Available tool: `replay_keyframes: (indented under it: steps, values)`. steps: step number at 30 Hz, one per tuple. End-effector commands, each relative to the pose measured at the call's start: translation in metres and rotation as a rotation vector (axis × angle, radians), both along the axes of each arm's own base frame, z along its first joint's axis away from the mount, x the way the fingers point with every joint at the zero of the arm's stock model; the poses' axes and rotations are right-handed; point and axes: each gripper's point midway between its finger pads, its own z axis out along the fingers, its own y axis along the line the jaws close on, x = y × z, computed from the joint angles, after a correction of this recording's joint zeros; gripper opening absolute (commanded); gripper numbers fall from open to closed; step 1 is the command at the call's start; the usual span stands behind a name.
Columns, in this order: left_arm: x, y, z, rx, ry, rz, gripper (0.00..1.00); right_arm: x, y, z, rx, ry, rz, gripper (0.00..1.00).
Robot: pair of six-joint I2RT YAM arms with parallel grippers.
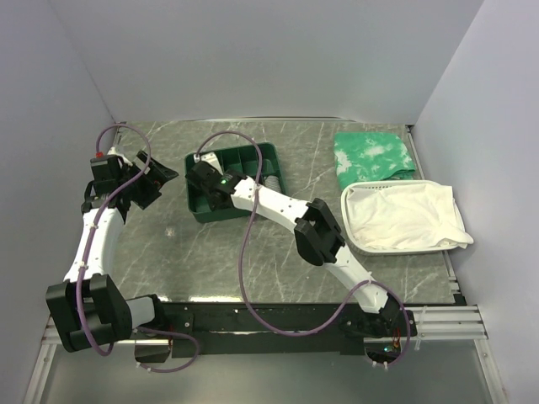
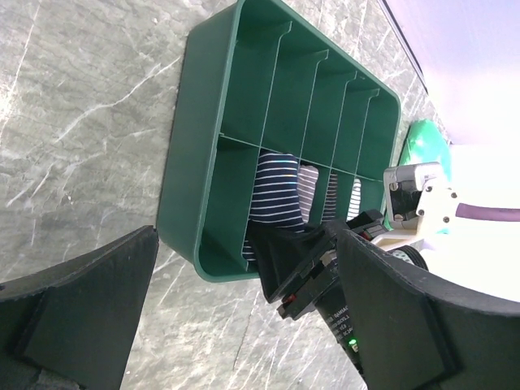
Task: Roll the underwear
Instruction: Place the underwear in the storage box.
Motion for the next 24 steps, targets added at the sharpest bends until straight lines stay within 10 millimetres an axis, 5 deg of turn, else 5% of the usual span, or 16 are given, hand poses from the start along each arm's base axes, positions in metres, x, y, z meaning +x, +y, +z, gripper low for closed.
replay_keyframes:
  steps: [1, 12, 21, 24]
  values:
    - [0.002, 0.001, 0.001, 0.007, -0.023, -0.018, 0.96, -0.004, 0.018, 0.009, 0.054, 0.012, 0.052, 0.02]
    - [0.001, 0.003, -0.003, 0.006, -0.016, -0.017, 0.97, -0.012, -0.005, -0.024, 0.113, 0.202, 0.001, 0.02]
    - [0.002, 0.003, -0.007, -0.001, -0.006, -0.018, 0.96, -0.007, -0.012, -0.01, 0.109, 0.176, -0.012, 0.05]
    - [0.002, 0.002, -0.008, -0.007, -0.004, -0.022, 0.97, -0.003, -0.014, 0.009, 0.103, 0.127, -0.014, 0.05]
